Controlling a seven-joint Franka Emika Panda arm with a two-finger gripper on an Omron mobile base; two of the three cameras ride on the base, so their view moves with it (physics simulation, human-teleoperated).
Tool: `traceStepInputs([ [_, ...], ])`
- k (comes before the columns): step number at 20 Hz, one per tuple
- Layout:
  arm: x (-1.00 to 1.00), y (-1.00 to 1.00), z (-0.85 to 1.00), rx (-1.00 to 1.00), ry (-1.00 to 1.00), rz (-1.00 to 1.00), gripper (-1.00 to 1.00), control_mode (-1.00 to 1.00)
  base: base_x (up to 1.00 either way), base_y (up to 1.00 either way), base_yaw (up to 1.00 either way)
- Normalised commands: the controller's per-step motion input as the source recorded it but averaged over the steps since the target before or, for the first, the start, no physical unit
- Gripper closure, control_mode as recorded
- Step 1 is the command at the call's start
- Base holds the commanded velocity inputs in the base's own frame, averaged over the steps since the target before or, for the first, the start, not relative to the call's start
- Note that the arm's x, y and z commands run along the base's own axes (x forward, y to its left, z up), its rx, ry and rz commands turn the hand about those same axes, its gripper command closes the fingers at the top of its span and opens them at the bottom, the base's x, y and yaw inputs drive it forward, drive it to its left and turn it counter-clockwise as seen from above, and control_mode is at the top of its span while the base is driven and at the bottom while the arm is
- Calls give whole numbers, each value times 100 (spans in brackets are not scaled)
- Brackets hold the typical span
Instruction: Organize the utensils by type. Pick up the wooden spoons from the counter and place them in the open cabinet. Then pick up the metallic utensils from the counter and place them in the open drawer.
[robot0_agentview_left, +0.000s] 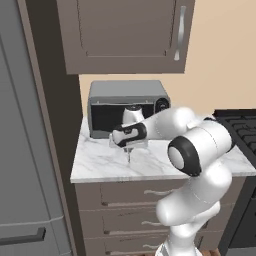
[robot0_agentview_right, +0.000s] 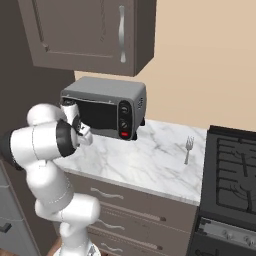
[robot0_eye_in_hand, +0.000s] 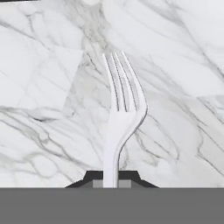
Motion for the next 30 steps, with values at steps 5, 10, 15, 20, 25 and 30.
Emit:
traceStepInputs([
  [5, -22, 1, 55, -14, 10, 0, 100, -100, 0, 0, 0],
  [10, -25, -1, 50, -17, 6, 0, 100, -100, 0, 0, 0],
  [15, -34, -5, 43, -14, 4, 1, 100, -100, 0, 0, 0],
  [20, -44, -17, 40, -3, 0, 0, 100, -100, 0, 0, 0],
  [25, -52, -24, 37, 0, 0, 4, 100, -100, 0, 0, 0],
  [30, -54, -26, 39, 0, 0, 1, 100, -100, 0, 0, 0],
])
